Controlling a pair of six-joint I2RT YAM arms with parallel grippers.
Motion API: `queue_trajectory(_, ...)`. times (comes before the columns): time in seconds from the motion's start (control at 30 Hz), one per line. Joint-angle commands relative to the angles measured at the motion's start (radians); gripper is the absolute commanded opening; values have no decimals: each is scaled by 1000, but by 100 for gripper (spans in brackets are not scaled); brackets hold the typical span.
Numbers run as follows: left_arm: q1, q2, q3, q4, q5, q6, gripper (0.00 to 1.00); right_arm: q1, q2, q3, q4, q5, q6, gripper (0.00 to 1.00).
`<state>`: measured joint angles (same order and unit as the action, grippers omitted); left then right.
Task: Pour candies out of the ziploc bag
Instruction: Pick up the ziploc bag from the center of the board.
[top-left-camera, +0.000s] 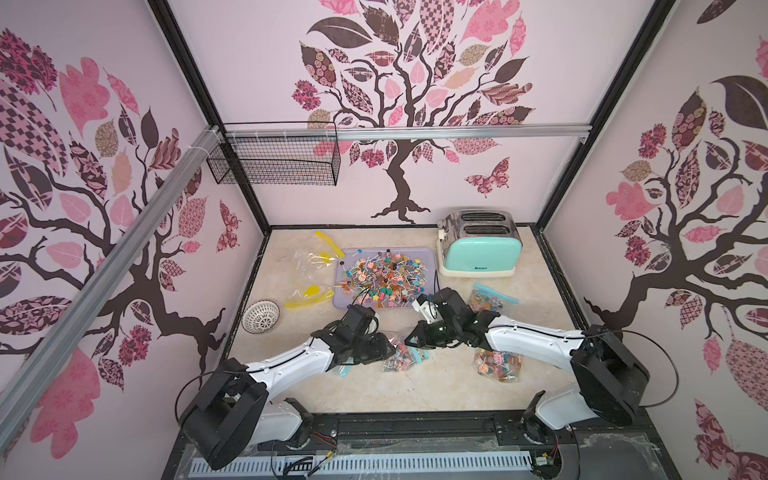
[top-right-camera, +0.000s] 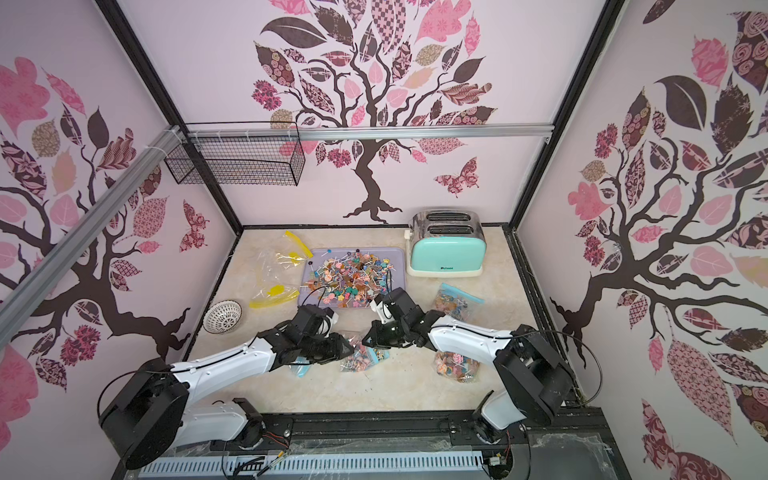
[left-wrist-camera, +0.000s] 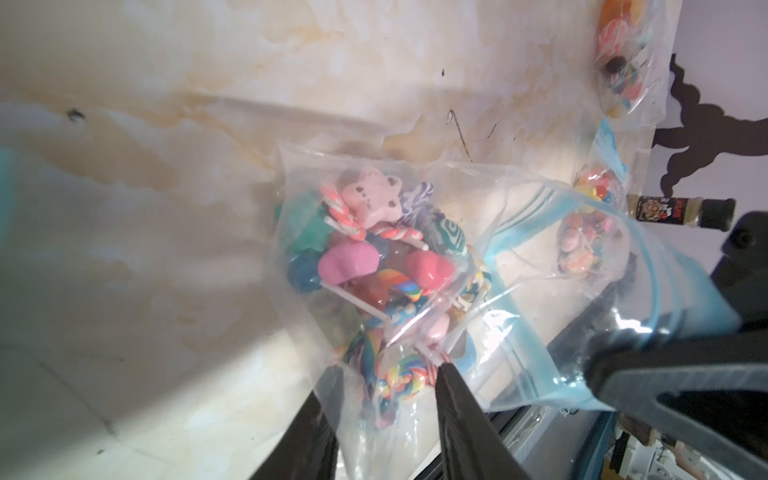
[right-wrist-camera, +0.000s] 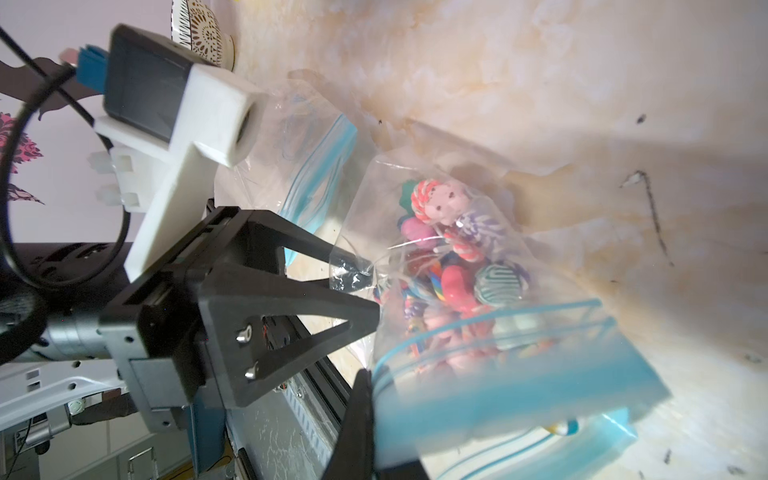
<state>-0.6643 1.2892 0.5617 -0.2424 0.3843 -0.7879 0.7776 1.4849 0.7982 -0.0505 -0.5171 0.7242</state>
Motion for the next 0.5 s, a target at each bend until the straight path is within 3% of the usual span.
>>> queue_trajectory(0.0,3,-13,-1,-2,-17,5,41,3,-28,12,-20,6,-15,0)
queue_trajectory(0.1,3,-12,-2,-1,-27,3,33,3,-31,7,-14,4,-14,0)
queue_trajectory(0.27,3,-3,2,5,-33,1,1,3,-32,11,-12,5,-15,0)
queue_trajectory(0.47,6,-21,14,5,-46,-6,0,3,-14,108,-94,29,-65,0)
